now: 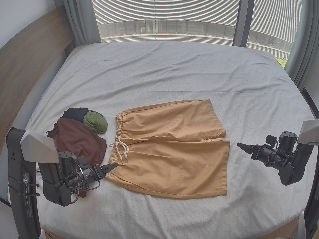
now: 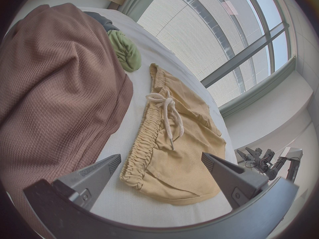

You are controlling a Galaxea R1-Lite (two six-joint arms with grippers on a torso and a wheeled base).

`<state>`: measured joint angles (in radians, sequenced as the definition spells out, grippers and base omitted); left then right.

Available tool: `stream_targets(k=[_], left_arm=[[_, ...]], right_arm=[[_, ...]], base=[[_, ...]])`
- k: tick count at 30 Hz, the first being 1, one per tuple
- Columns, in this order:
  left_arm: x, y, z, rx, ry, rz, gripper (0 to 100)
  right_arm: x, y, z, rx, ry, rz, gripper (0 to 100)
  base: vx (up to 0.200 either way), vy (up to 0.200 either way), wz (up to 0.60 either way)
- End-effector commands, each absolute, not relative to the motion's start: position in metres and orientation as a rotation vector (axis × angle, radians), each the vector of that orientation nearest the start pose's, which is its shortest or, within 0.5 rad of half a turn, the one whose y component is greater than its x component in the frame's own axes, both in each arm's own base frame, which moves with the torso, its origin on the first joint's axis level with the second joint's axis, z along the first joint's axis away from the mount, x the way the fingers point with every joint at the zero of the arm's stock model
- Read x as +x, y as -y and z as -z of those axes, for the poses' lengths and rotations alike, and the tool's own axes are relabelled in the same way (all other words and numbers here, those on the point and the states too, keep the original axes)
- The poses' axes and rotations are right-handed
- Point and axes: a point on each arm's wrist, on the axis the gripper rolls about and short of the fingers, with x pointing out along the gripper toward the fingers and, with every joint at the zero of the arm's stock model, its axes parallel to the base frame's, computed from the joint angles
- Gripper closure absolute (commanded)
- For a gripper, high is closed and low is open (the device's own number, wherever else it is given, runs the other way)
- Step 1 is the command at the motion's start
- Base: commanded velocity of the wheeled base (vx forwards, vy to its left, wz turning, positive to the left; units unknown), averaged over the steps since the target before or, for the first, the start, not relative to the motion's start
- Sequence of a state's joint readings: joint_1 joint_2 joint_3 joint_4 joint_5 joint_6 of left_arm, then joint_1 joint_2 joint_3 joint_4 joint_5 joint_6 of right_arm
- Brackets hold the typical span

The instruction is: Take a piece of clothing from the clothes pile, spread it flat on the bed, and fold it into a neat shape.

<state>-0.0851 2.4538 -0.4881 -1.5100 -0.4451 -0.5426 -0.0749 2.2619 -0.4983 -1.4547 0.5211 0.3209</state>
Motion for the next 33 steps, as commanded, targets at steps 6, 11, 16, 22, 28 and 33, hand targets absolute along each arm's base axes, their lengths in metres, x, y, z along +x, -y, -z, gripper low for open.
stream_targets(k=[6, 11, 16, 22, 28, 33], left_arm=[[0.318, 0.036, 0.050, -0.612, -0.639, 0.363, 0], [0.319, 0.036, 0.050, -0.611, -0.638, 0.365, 0], [0.319, 0.036, 0.050, -0.612, -0.639, 0.365, 100], [0.319, 0.036, 0.050, -0.611, -0.638, 0.365, 100], [0.319, 0.037, 0.050, -0.611, -0.638, 0.367, 100], [0.319, 0.037, 0.051, -0.610, -0.636, 0.369, 100]], right_arm=[[0.328, 0.013, -0.006, 0.408, -0.378, -0.390, 0], [0.328, 0.014, -0.006, 0.408, -0.378, -0.389, 0], [0.327, 0.014, -0.005, 0.409, -0.382, -0.388, 0], [0.321, 0.013, -0.002, 0.416, -0.410, -0.384, 0], [0.296, -0.004, 0.011, 0.432, -0.537, -0.414, 0], [0.274, -0.025, 0.025, 0.438, -0.661, -0.462, 0]], base=[[0.000, 0.000, 0.00], [0.000, 0.000, 0.00], [0.000, 0.000, 0.00], [0.000, 0.000, 0.00], [0.000, 0.000, 0.00], [0.000, 0.000, 0.00]])
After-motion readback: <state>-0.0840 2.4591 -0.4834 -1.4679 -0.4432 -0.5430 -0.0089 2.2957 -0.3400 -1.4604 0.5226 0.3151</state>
